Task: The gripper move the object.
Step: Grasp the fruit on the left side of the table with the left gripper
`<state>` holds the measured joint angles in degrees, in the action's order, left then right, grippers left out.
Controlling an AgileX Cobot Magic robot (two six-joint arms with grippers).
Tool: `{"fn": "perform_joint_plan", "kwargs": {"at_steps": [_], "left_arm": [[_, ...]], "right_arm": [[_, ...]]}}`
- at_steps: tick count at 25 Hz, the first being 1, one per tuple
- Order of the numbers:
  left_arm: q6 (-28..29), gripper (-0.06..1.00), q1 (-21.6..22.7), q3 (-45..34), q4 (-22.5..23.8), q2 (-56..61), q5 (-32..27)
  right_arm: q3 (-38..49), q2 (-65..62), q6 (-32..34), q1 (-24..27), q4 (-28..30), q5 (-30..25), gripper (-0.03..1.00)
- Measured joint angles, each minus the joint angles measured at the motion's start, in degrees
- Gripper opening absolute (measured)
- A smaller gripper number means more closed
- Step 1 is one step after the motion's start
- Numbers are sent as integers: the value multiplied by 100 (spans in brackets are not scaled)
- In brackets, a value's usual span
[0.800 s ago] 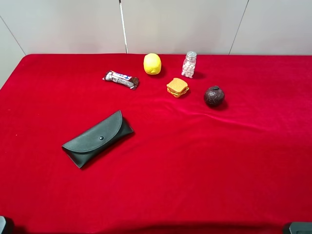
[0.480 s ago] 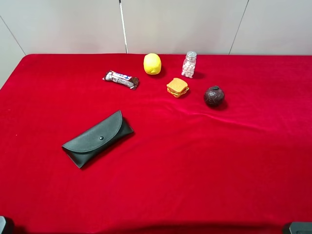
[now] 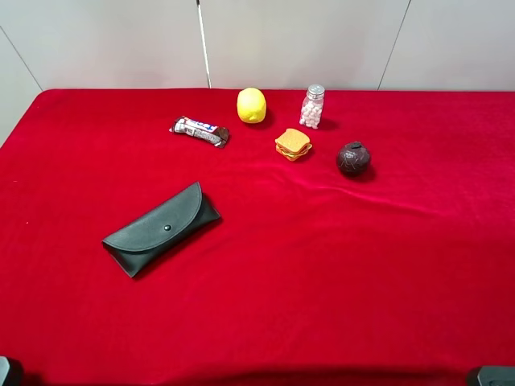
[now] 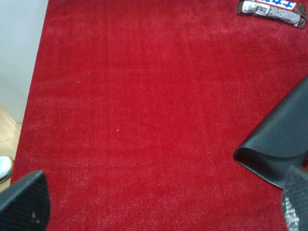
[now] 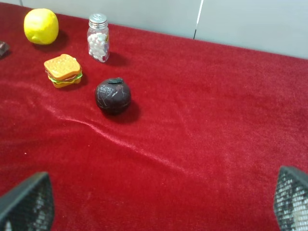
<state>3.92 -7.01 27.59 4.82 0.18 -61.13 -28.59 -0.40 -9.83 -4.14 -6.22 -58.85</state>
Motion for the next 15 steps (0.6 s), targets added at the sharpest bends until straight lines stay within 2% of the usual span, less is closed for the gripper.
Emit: {"fn": "perform_joint_plan", "kwargs": {"at_steps": [15], "left_arm": [[0, 95, 0, 0, 0, 0, 0]], "right_arm": [[0, 0, 0, 0, 0, 0, 69]]}}
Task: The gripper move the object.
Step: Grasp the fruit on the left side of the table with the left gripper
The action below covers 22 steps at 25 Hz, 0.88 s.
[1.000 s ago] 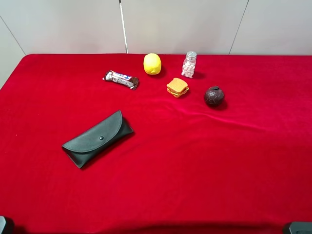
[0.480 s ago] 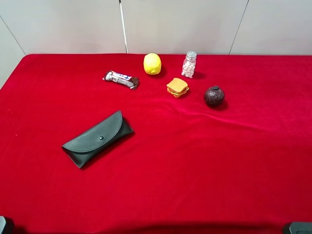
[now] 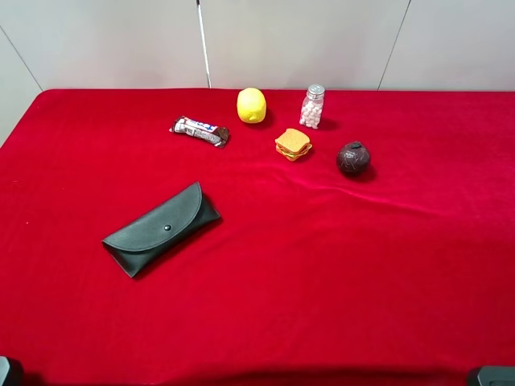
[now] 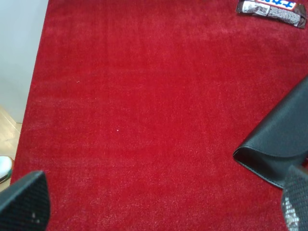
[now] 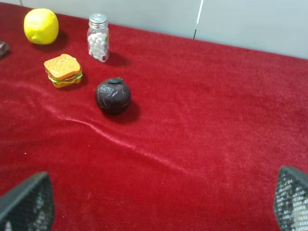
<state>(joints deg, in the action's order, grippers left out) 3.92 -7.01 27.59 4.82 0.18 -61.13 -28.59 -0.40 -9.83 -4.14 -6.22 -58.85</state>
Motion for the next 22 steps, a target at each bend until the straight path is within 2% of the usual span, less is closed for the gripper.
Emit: {"fn": "perform_joint_plan", "kwargs": {"at_steps": [19, 22], "left_arm": [[0, 95, 0, 0, 0, 0, 10], [0, 95, 0, 134, 0, -324, 49]], "right_arm": [[0, 0, 0, 0, 0, 0, 69], [0, 0, 1, 0, 0, 0, 69]]}}
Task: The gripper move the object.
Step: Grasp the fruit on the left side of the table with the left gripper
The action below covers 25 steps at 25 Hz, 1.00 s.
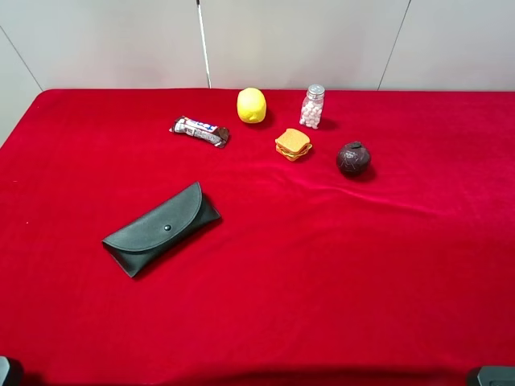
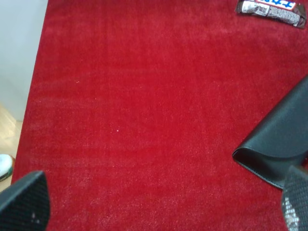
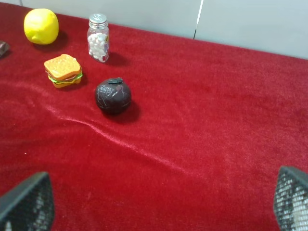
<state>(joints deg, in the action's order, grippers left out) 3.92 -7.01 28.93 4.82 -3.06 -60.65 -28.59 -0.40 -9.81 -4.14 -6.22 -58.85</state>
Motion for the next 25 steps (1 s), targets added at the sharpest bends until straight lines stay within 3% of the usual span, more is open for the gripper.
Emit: {"fn": "perform_joint_plan", "kwargs": {"at_steps": [8, 13, 17, 25], "left_arm": [[0, 95, 0, 686, -20, -1790, 277], [0, 95, 0, 1338, -83, -3341, 835], [0, 95, 0, 1844, -326, -4276, 968], [0, 95, 0, 2804, -362, -6015, 1460]], "right_arm": [[0, 0, 0, 0, 0, 0, 69], [0, 0, 0, 0, 0, 0, 69], [0, 0, 0, 0, 0, 0, 69], [0, 0, 0, 0, 0, 0, 69]]}}
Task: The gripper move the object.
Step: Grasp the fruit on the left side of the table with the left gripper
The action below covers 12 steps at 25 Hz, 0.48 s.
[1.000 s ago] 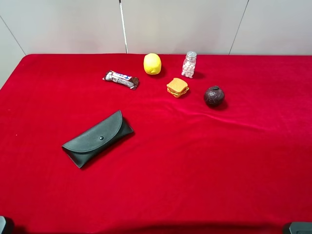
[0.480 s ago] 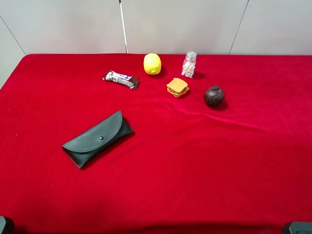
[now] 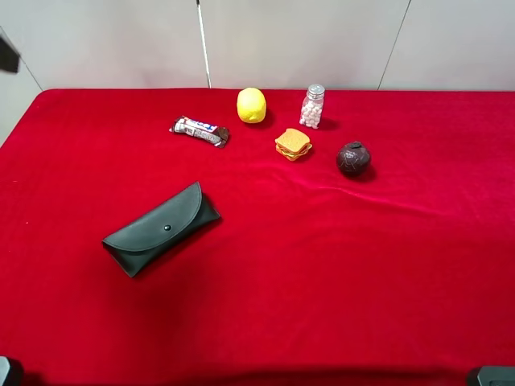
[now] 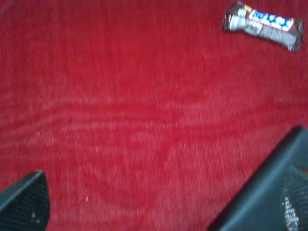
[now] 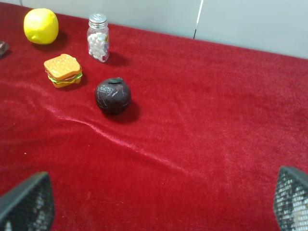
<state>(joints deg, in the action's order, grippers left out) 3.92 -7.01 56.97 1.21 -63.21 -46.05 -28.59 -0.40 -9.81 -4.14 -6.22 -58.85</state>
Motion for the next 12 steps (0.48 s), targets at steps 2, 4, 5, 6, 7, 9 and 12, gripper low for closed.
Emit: {"fn": "perform_joint_plan", "kwargs": {"at_steps": [2, 4, 5, 6, 7, 9, 12], "left_arm": [[0, 95, 0, 198, 0, -331, 131], [0, 95, 0, 397, -11, -648, 240], [0, 95, 0, 488, -32, -793, 288], [0, 95, -15, 565, -44, -908, 338], [0, 95, -50, 654, -44, -1043, 397], [0, 95, -179, 823, -49, -1298, 505], [0, 95, -414, 1132, -67, -1633, 625]], "right_arm": [[0, 0, 0, 0, 0, 0, 69], [0, 0, 0, 0, 0, 0, 69], [0, 0, 0, 0, 0, 0, 69], [0, 0, 0, 0, 0, 0, 69], [0, 0, 0, 0, 0, 0, 69], [0, 0, 0, 0, 0, 0, 69], [0, 0, 0, 0, 0, 0, 69]]}}
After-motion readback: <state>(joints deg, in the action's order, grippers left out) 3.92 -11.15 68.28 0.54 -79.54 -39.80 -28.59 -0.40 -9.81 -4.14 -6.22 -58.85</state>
